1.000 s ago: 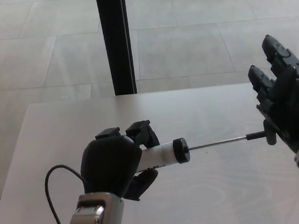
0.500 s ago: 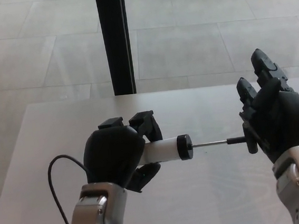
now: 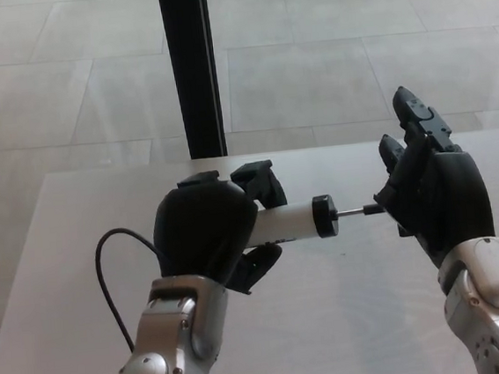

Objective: The robot uses its left hand to lift the air pump kept on the middle of the desk and use the right hand to compress the handle

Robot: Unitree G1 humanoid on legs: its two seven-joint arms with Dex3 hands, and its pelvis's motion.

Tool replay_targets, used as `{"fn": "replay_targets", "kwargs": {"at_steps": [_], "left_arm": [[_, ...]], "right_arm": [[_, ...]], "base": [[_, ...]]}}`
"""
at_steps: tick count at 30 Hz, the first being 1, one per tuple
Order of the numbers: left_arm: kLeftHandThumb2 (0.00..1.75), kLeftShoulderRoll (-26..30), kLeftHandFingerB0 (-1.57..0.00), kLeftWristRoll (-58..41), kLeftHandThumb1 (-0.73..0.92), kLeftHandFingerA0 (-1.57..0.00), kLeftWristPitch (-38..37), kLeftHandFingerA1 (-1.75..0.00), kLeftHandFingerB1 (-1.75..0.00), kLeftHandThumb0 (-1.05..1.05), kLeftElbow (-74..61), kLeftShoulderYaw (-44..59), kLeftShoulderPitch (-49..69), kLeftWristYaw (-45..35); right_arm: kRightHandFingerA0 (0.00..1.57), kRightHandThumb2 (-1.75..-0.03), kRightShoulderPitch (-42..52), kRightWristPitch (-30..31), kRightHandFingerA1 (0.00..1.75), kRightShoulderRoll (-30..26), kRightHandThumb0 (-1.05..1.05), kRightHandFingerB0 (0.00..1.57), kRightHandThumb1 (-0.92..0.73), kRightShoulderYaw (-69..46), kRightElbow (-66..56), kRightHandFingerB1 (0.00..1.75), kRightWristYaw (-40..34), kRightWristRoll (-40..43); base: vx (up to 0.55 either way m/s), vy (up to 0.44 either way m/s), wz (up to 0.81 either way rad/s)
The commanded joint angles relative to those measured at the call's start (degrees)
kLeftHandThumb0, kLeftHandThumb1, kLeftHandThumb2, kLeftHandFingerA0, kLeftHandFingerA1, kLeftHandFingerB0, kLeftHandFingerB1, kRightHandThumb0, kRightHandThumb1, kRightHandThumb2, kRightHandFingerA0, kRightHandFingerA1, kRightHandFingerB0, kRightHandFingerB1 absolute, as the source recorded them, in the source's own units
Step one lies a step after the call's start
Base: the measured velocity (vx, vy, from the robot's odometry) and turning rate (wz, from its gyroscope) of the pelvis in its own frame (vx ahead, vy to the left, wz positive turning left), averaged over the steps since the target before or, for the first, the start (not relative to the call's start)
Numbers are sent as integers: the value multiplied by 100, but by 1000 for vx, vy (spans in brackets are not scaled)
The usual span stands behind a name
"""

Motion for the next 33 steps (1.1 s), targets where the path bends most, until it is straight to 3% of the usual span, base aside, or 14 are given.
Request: {"fn": "replay_targets", "kwargs": {"at_steps": [1,6,7,8,9,13,14,18,20,25,29,30,31,33], "left_arm": [[116,-98,-92,192,53,-120,406,-136,-113,-22,50,-151,-276,-200],[112,-164,-90,228,54,-104,627,-145,-67,-18,58,-242,-409,-315],[116,-167,-88,249,54,-119,661,-128,-90,-19,69,-283,-451,-366],[116,-161,-88,254,54,-119,672,-128,-90,-19,64,-304,-472,-390],[113,-167,-90,282,53,-98,708,-159,-87,-19,82,-332,-524,-398],[106,-205,-88,299,56,-96,818,-157,-75,-17,107,-361,-618,-438],[105,-213,-88,272,57,-100,799,-137,-72,-16,137,-361,-652,-407],[75,-196,-80,452,73,-94,956,-151,-61,-27,134,-542,-811,-581],[64,-248,-85,501,77,-91,989,-163,-84,-33,190,-603,-847,-472],[67,-223,-86,539,69,-92,999,-164,-78,-23,240,-702,-866,-465],[104,-206,-88,423,55,-95,1013,-162,-72,-17,209,-620,-708,-441],[103,-121,-89,391,57,-96,956,-167,-76,-15,161,-605,-628,-478],[101,-62,-81,358,58,-91,913,-175,-136,-16,143,-589,-556,-486],[99,66,-77,281,61,-89,922,-175,-147,-19,82,-571,-346,-671]], "right_arm": [[0,-135,-200,158,12,43,-97,0,-92,66,106,6,-101,-150],[0,-135,-352,209,12,65,-97,0,-92,37,162,5,-181,-204],[0,-135,-385,194,12,60,-98,0,-92,25,198,4,-179,-208],[0,-135,-403,191,12,55,-98,0,-92,24,212,4,-178,-215],[0,-136,-425,211,14,35,-97,0,-92,41,206,5,-169,-238],[0,-136,-431,184,13,32,-97,0,-92,49,188,5,-145,-248],[0,-136,-432,180,13,34,-98,0,-92,45,177,4,-126,-235],[0,-136,-488,258,11,21,-97,0,-92,34,153,4,-128,-259],[0,-135,-506,283,9,48,-97,0,-92,31,152,4,-134,-250],[0,-135,-471,209,12,38,-94,0,-92,17,221,7,-104,-254],[0,-136,-461,82,13,-60,-98,0,-92,-273,173,6,-13,-53],[0,-135,-487,111,13,-140,-97,0,-92,-420,147,6,-24,-25],[0,-134,-498,152,12,-235,-95,0,-92,-542,109,7,-14,-16],[0,-132,-541,268,12,-529,-94,0,-92,-943,5,8,0,85]], "base": [[0,0,0],[0,0,0],[0,0,0],[0,0,0],[0,0,0],[0,0,0],[0,0,0],[0,0,0],[0,0,0],[0,0,0],[0,0,0],[0,0,0],[0,0,0],[0,0,0]]}}
